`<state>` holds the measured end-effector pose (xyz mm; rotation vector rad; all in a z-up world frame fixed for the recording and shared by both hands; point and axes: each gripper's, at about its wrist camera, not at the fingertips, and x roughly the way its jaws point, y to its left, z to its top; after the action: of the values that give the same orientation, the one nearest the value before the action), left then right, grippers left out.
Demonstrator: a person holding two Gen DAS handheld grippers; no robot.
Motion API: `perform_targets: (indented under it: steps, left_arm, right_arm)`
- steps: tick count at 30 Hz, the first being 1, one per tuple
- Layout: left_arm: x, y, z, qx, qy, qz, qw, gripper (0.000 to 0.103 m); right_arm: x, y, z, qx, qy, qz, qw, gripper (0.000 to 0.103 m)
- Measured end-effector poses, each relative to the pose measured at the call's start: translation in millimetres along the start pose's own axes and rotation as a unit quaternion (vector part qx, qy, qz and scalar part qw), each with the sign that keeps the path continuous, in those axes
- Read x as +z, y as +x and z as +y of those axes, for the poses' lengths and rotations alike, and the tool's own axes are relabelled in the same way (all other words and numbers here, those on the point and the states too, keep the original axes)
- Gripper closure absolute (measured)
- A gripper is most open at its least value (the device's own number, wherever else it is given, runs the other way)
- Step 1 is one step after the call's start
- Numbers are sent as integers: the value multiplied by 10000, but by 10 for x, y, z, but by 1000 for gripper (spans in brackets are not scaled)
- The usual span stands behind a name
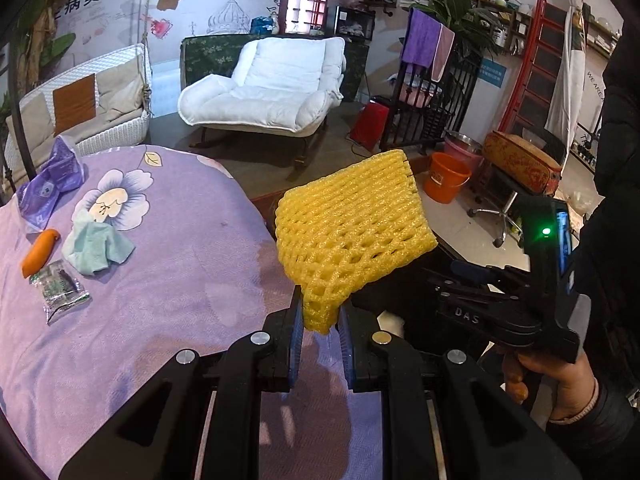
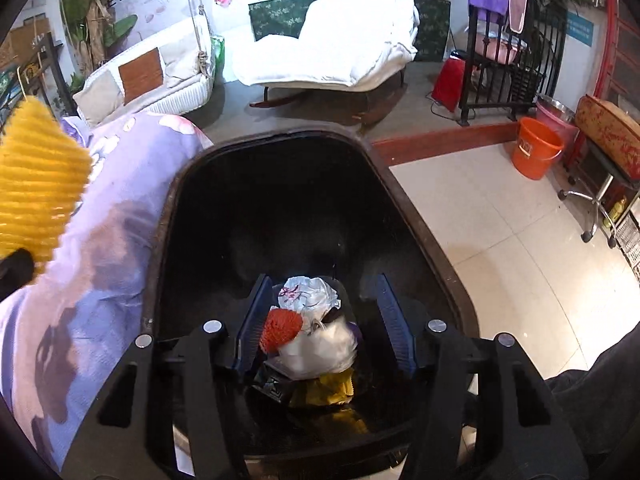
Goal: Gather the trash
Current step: 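Carry the yellow sleeve and white tissue over the black bin, then open the left tool to drop the yellow sleeve while the right tool releases the tissue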
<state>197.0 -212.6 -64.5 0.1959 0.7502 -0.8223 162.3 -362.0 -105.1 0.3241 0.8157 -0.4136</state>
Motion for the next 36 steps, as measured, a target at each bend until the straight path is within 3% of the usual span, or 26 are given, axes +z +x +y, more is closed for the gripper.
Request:
perform_targets:
  steps: [3, 5, 32, 35, 36]
  left_arm:
    - [39, 69, -31, -78, -4, 74, 9999, 86]
    - [65, 123, -60, -132, 16, 130, 9998, 86]
    - [262, 1121, -370, -726, 99, 1272, 9892, 86]
    - [269, 1176, -408, -651, 184, 1325, 9889, 77]
    - [269, 1182, -420, -631, 238, 1333, 9888, 66]
  right_arm:
    - [8, -140, -8, 41, 12, -133, 9999, 47]
    - [7, -241, -28, 76, 57, -233, 9997, 41]
    - [-55, -709, -523, -176, 631, -634, 9958, 38]
    - [-62, -723, -572, -204, 668, -630, 9956, 38]
    - [-66, -728, -587, -210, 688, -631, 9954, 38]
